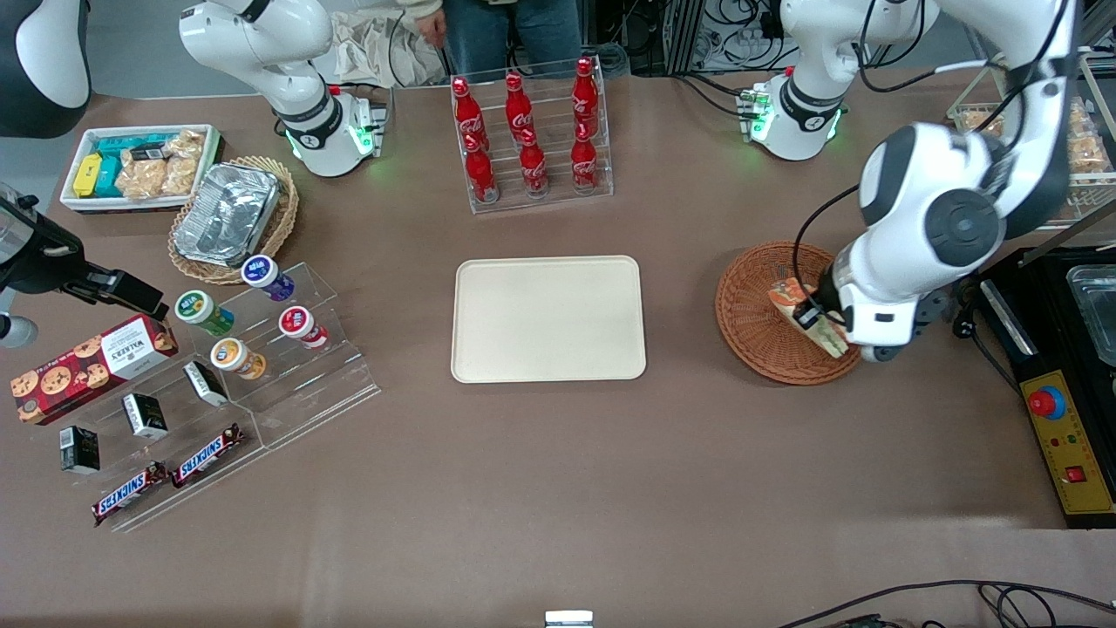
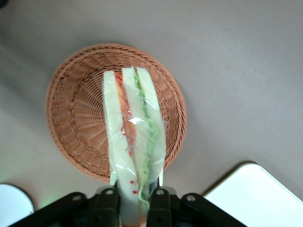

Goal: Place sandwich from basket to tray
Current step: 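Close the left gripper on the sandwich and lift it, then carry the held sandwich with the left gripper over the cream tray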

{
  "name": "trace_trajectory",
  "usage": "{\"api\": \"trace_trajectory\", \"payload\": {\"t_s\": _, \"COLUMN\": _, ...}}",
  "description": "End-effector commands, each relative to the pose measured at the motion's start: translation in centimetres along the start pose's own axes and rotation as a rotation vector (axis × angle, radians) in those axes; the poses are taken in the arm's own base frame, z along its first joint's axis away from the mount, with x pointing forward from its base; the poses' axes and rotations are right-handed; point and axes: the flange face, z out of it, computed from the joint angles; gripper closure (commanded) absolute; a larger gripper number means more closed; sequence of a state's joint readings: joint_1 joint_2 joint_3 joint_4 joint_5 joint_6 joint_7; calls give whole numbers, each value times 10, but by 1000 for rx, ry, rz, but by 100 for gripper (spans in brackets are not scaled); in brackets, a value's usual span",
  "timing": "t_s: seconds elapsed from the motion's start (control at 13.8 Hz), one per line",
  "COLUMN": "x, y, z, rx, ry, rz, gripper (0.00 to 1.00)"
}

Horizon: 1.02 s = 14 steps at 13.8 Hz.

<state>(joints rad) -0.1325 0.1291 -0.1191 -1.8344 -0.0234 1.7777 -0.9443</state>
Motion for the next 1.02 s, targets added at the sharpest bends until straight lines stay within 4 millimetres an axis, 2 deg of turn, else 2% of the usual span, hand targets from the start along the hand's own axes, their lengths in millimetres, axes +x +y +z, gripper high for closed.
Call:
{"api": "trace_trajectory", "payload": {"t_s": 0.0, "x": 0, "y": -4, "z": -47, "rx": 28, "ry": -25, "rz": 80, "gripper": 100}}
{"api": "trace_trajectory", "payload": {"t_s": 0.15, "x": -4, "y": -11, "z": -90, "rx": 22, "ry": -31, "rz": 165, "gripper": 100}}
{"api": "trace_trajectory", "payload": {"t_s": 0.22, "x": -6, "y": -12, "z": -100, "rx": 15, "ry": -27, "rz": 173, "gripper": 100}}
{"api": "trace_trajectory", "payload": {"t_s": 0.44, "x": -14, "y": -8, "z": -102, "rx": 26, "ry": -26, "rz": 214, "gripper": 100}}
{"api": "trace_trajectory", "payload": {"t_s": 0.51, "x": -19, "y": -7, "z": -100, "rx": 43, "ry": -37, "rz": 287, "gripper": 100}}
{"api": "trace_trajectory", "payload": {"t_s": 0.65, "x": -53, "y": 11, "z": -96, "rx": 73, "ry": -53, "rz": 387, "gripper": 100}}
{"api": "trace_trajectory", "payload": {"t_s": 0.95, "x": -109, "y": 54, "z": -75, "rx": 62, "ry": -85, "rz": 393, "gripper": 100}}
